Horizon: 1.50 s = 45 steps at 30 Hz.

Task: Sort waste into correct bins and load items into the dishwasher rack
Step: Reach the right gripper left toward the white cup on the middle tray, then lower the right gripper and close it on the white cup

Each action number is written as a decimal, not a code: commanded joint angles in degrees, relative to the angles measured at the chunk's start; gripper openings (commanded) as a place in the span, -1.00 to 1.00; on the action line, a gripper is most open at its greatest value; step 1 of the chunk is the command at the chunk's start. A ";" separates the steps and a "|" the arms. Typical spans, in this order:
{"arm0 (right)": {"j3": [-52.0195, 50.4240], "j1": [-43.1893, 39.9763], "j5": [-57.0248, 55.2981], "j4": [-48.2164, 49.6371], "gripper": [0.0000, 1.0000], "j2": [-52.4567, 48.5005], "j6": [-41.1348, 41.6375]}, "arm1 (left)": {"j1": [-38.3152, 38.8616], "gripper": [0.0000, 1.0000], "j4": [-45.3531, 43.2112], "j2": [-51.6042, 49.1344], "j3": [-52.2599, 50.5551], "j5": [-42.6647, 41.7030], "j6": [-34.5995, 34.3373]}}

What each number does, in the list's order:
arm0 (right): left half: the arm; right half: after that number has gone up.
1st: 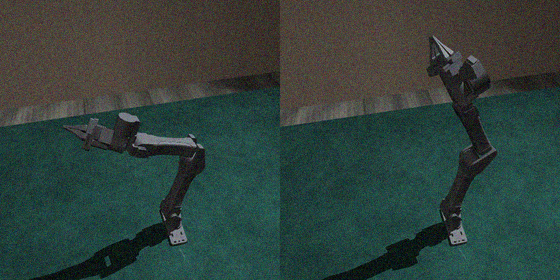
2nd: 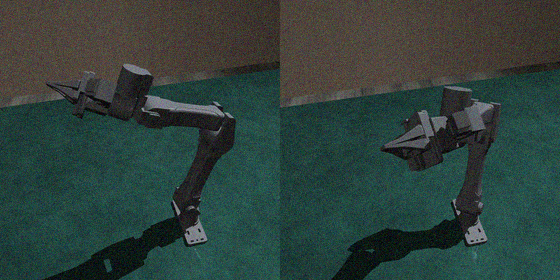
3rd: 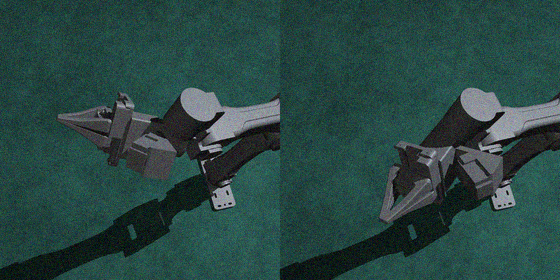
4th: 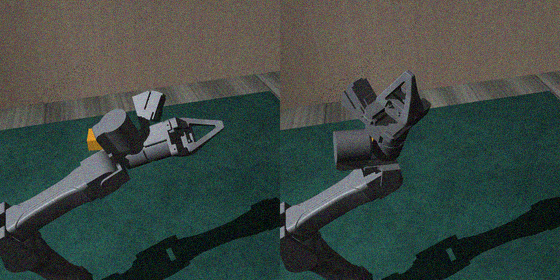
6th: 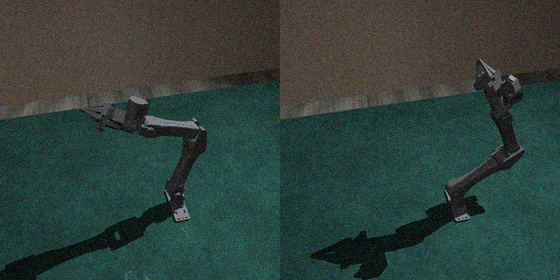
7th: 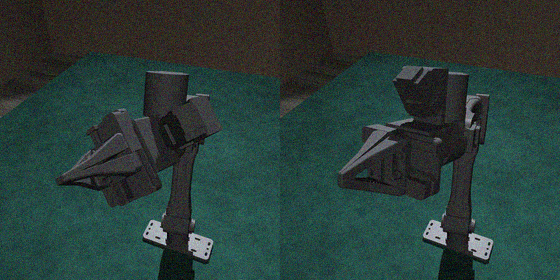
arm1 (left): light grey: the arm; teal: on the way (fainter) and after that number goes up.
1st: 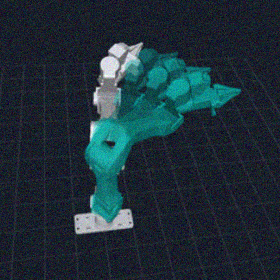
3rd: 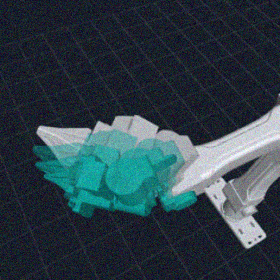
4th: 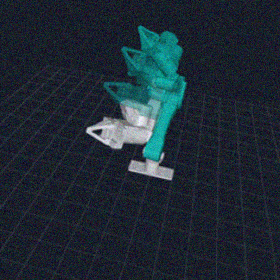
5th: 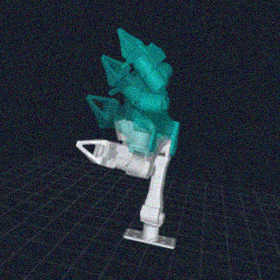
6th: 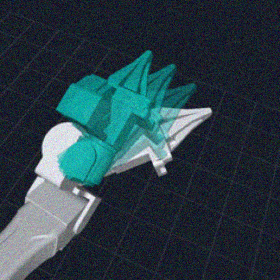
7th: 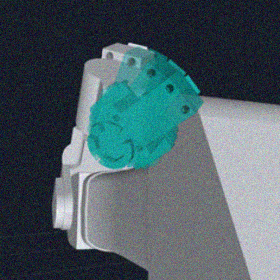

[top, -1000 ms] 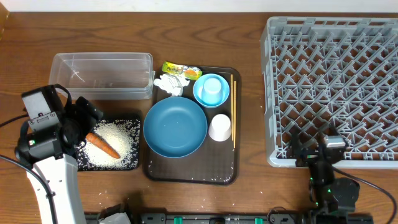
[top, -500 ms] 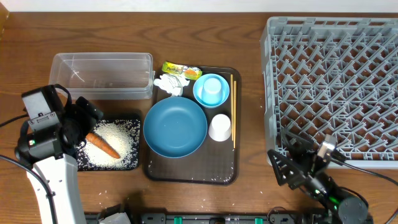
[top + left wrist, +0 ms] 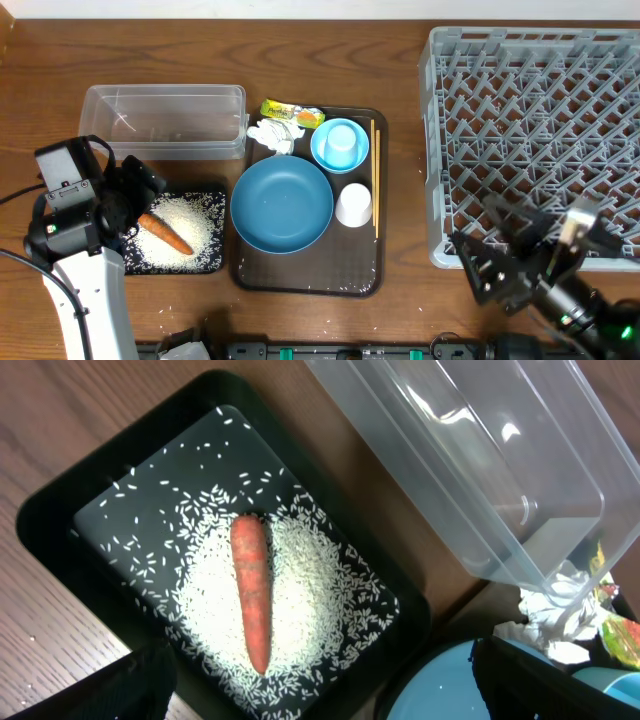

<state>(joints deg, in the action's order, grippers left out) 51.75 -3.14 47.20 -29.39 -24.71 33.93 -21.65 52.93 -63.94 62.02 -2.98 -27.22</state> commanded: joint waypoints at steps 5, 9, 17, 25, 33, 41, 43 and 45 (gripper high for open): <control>20.15 1.53 -8.15 -24.76 0.98 -18.64 -23.21 | -0.31 0.93 0.17 -0.15 0.70 0.68 -0.33; 24.87 5.38 -13.86 -35.21 0.99 -26.86 -27.45 | -0.31 0.93 0.20 -0.15 0.70 0.68 -0.33; 25.46 25.88 -33.79 -37.66 0.98 -38.40 -21.73 | -0.31 0.93 0.17 -0.15 0.70 0.68 -0.33; 25.46 41.94 -58.49 -34.71 0.98 -51.49 -8.15 | -0.31 0.93 0.17 -0.15 0.70 0.68 -0.33; 25.38 44.46 -52.85 -25.62 0.98 -61.83 -8.22 | -0.31 0.93 0.17 -0.15 0.70 0.68 -0.33; 25.38 44.46 -52.72 -21.20 0.98 -70.82 -4.92 | -0.31 0.93 0.17 -0.15 0.68 0.68 -0.33; 25.38 44.46 -52.70 -20.48 0.98 -72.35 -3.58 | -0.31 0.93 0.17 -0.15 0.68 0.68 -0.33; 25.38 44.46 -52.68 -19.76 0.99 -73.53 -3.50 | -0.31 0.93 0.17 -0.15 0.70 0.68 -0.33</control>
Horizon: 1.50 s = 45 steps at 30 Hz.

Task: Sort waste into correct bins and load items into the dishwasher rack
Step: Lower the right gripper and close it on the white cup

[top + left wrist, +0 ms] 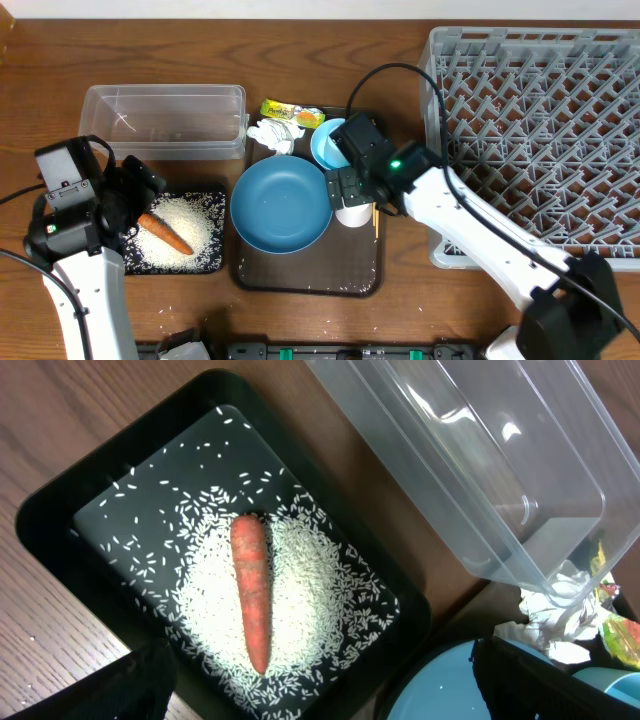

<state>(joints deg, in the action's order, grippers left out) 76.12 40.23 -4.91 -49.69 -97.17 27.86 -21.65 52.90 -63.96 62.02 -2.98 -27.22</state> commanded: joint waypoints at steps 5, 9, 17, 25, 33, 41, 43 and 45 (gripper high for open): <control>1.01 1.09 0.24 1.44 0.98 -4.46 2.51 | -0.31 0.93 0.22 -0.13 0.70 0.68 -0.33; 1.01 1.09 0.26 1.73 0.99 -7.87 2.54 | -0.31 0.93 0.22 -0.13 0.70 0.68 -0.33; 1.01 1.09 0.44 2.78 0.77 -11.76 2.56 | -0.31 0.93 0.22 -0.13 0.70 0.68 -0.33; 1.05 1.05 0.42 2.69 0.40 -10.84 2.54 | -0.31 0.93 0.20 -0.13 0.70 0.68 -0.33; 1.31 0.94 0.42 2.25 0.19 -5.66 2.51 | -0.31 0.93 0.22 -0.13 0.70 0.68 -0.33; 1.57 -0.96 1.14 -1.51 0.69 4.85 2.54 | -0.31 0.93 0.20 -0.13 0.70 0.68 -0.33; 1.57 -0.94 3.15 -3.39 0.70 6.99 2.56 | -0.31 0.93 0.22 -0.13 0.68 0.68 -0.33; 1.57 -0.57 6.03 -5.86 0.70 8.55 2.54 | -0.31 0.93 0.20 -0.13 0.70 0.68 -0.33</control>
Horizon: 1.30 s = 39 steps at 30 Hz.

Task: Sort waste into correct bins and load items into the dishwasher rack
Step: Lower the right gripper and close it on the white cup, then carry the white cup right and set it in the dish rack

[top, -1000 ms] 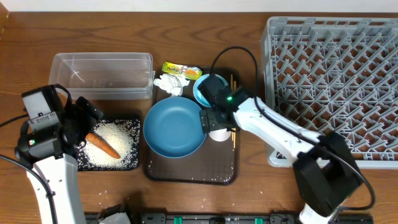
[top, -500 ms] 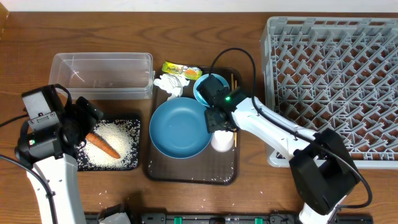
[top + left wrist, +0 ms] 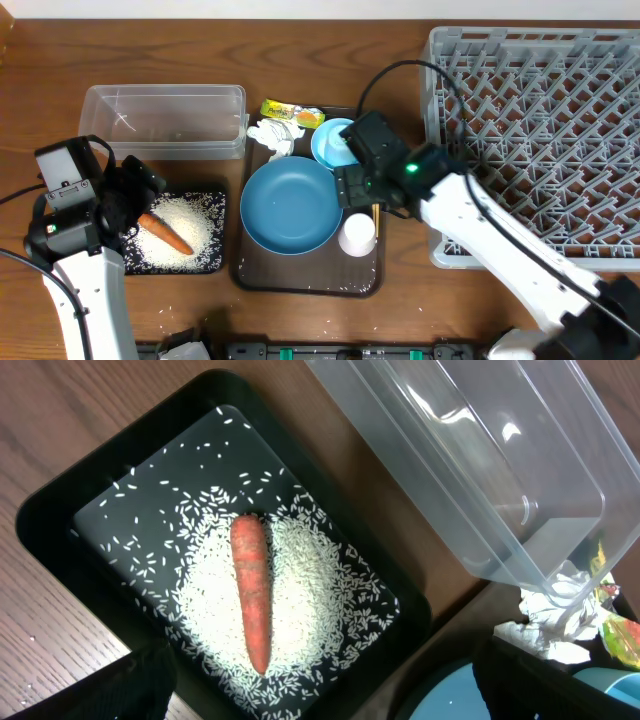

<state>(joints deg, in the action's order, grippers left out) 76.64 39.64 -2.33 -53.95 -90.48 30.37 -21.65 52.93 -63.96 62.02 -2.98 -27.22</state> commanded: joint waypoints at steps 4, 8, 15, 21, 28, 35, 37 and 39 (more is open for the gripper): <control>0.35 2.03 5.16 -5.64 0.81 1.64 -0.07 | -0.31 0.93 0.17 -0.13 0.70 0.68 -0.33; -2.80 4.68 2.32 -5.29 0.92 -0.37 -0.33 | -0.31 0.93 0.17 -0.13 0.70 0.68 -0.33; -7.72 5.42 2.34 -0.31 0.92 -5.66 2.43 | -0.31 0.93 0.17 -0.13 0.70 0.68 -0.33; -8.04 5.42 2.19 1.49 0.92 -10.19 2.40 | -0.31 0.93 0.17 -0.13 0.70 0.68 -0.33; -8.02 5.40 2.12 2.60 0.65 -11.45 2.36 | -0.31 0.93 0.20 -0.13 0.70 0.68 -0.33; -7.17 5.27 2.16 1.16 0.26 -11.32 2.34 | -0.31 0.93 0.17 -0.13 0.70 0.68 -0.33; -5.66 5.16 2.12 -0.92 0.22 -11.30 2.10 | -0.31 0.93 0.17 -0.13 0.70 0.68 -0.33; -3.61 5.11 2.12 -2.95 0.19 -11.30 1.66 | -0.31 0.93 0.17 -0.13 0.70 0.68 -0.33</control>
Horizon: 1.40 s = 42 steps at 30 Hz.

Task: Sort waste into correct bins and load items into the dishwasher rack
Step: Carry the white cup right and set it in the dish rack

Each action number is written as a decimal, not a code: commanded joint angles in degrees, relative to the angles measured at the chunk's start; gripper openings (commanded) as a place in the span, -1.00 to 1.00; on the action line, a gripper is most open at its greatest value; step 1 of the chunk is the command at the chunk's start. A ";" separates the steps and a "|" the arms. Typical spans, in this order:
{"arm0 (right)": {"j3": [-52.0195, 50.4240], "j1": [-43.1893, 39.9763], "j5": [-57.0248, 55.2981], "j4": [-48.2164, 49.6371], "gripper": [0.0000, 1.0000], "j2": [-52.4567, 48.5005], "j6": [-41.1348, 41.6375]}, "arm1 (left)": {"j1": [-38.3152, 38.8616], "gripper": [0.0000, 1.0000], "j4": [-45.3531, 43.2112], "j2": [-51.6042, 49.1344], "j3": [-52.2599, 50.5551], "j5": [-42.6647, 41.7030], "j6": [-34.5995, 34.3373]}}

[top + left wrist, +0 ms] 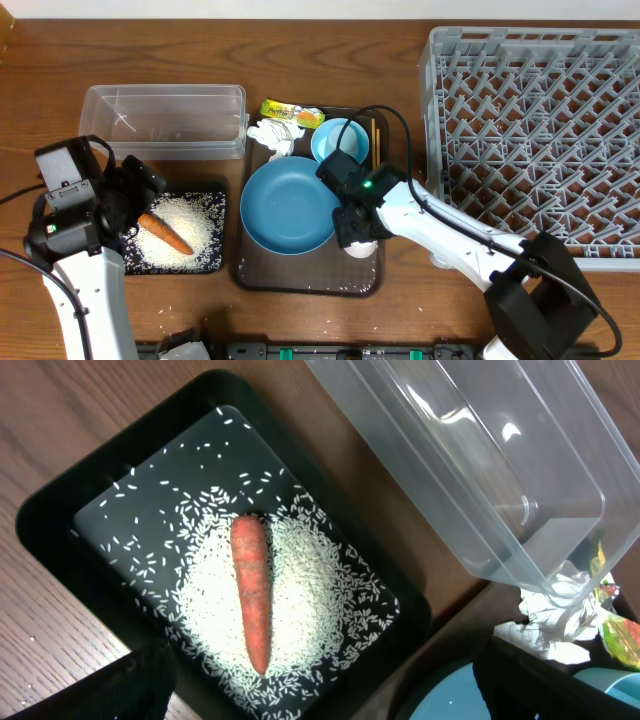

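On the brown tray (300, 282) lie a blue plate (285, 205), a blue cup (338, 140), chopsticks (374, 132), crumpled tissue (270, 135) and a yellow wrapper (290, 112). My right gripper (352, 228) is down over a white cup (361, 247) at the plate's right edge; its fingers are hidden by the wrist. My left gripper (320, 705) hangs open above a black tray (60, 530) with rice and a carrot (250, 595). The grey dishwasher rack (535, 140) stands at the right.
A clear plastic bin (165, 120) sits behind the black tray, left of the tissue. Loose rice grains lie on the brown tray's front edge and on the table (60, 60) near the black tray.
My right gripper has moved down and forward from beside the blue cup onto the white cup, now mostly covered. The cup sits slightly nearer the tray's front. The left arm has not moved.
My right arm was first folded in front of the rack. Then it reached over the brown tray at the white cup. After that the cup lay nearer the tray's front and the plate a little to the right. Now the gripper covers the cup. The left gripper stayed open over the carrot.
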<state>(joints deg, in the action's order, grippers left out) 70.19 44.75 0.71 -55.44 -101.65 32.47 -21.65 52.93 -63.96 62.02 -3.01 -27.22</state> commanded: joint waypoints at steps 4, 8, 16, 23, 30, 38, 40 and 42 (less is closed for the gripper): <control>8.35 -0.11 -0.90 -6.01 0.15 -0.13 -2.60 | -0.31 0.93 0.17 -0.13 0.70 0.70 -0.33; 15.04 -0.96 -0.92 -10.29 0.12 -0.02 -4.70 | -0.31 0.93 0.17 -0.13 0.70 0.70 -0.33; 32.72 -9.88 -2.21 -18.27 0.12 0.04 -11.76 | -0.31 0.93 0.17 -0.13 0.70 0.70 -0.33; 43.91 -28.52 -2.23 -21.16 0.14 0.04 -17.53 | -0.31 0.93 0.17 -0.13 0.70 0.70 -0.33; 44.37 -49.70 -2.21 -16.70 0.12 -0.39 -18.86 | -0.31 0.94 0.17 -0.13 0.70 0.70 -0.33; 44.33 -65.09 -2.14 -13.25 0.19 -3.28 -20.57 | -0.31 0.93 0.20 -0.13 0.70 0.70 -0.33; 44.33 -66.88 -1.92 -13.35 0.19 -4.59 -20.65 | -0.31 0.94 0.17 -0.13 0.70 0.70 -0.33; 44.33 -67.80 -1.64 -13.62 0.18 -6.03 -20.76 | -0.31 0.93 0.17 -0.13 0.70 0.70 -0.33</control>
<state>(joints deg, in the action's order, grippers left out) 113.69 -22.09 -1.50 -68.84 -105.43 12.99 -21.65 52.93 -63.99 62.02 -2.98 -27.22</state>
